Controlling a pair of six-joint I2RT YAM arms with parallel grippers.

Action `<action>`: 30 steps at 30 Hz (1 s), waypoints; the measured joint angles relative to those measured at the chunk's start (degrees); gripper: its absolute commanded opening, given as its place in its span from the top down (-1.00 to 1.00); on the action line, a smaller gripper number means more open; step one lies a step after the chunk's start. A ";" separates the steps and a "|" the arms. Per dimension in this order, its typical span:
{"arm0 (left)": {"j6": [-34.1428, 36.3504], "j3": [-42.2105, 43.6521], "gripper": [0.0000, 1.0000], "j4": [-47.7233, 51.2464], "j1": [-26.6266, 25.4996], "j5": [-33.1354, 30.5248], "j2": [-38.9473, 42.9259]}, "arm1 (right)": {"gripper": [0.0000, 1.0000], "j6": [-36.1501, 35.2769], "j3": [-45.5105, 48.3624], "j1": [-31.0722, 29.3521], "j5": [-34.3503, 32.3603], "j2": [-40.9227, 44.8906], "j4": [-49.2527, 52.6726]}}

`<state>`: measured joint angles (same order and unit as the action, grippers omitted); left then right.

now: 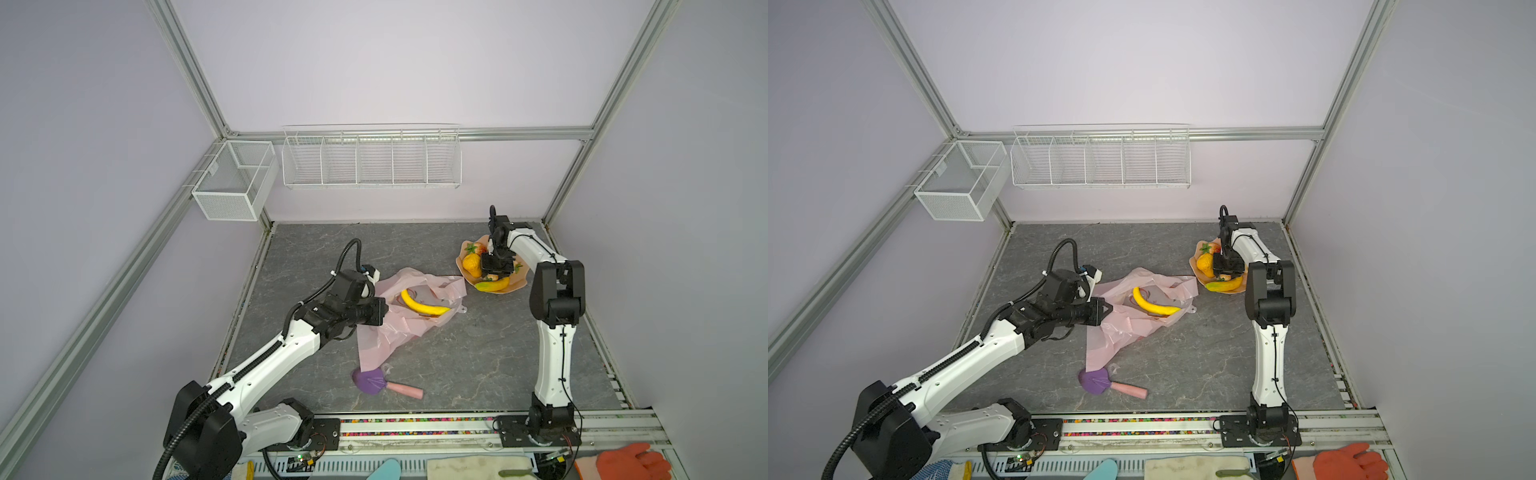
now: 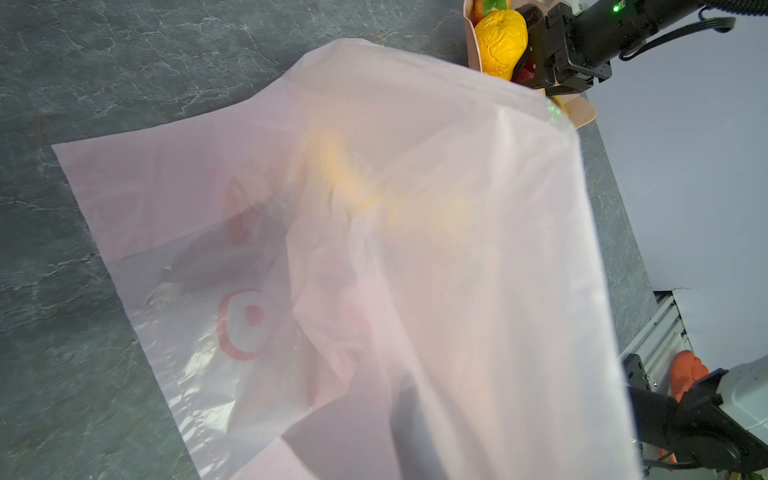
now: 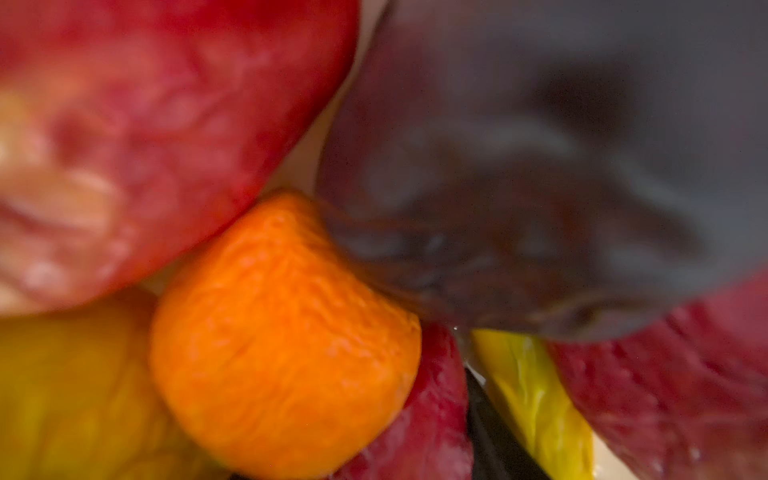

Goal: Place the fruits into the plastic bag
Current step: 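Close the right gripper on the red-yellow peach in the bowl, then lift the peach with the right gripper and carry it to the bag mouth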

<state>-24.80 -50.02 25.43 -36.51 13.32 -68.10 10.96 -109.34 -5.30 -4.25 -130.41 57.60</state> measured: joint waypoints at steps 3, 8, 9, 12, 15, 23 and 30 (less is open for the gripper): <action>0.00 0.00 1.00 0.07 0.00 0.00 0.24 | 0.27 0.00 -0.68 -0.02 -0.48 0.00 0.22; 0.00 0.00 1.00 0.13 0.00 0.00 0.72 | 0.30 0.11 -2.32 0.00 -0.87 1.29 0.50; 0.00 0.00 1.00 0.13 0.00 0.02 0.81 | 0.30 0.17 -2.34 0.00 -0.90 2.08 0.57; 0.00 0.00 1.00 0.13 0.00 0.11 0.85 | 0.32 0.22 -2.36 0.07 -1.18 4.76 0.81; 0.00 0.00 1.00 0.11 0.00 0.52 0.87 | 0.32 0.61 -2.38 0.17 -1.73 7.80 1.07; 0.04 0.00 1.00 -0.02 -0.04 1.95 1.03 | 0.33 4.63 2.82 0.33 3.80 19.30 -0.79; 0.44 -0.07 1.00 -0.11 -0.22 2.21 1.03 | 0.35 18.21 21.62 -6.10 19.10 31.82 -12.22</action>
<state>-24.36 -50.09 25.32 -36.73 15.53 -67.07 29.17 -87.72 -11.40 14.85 -98.59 45.39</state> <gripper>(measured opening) 0.047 0.419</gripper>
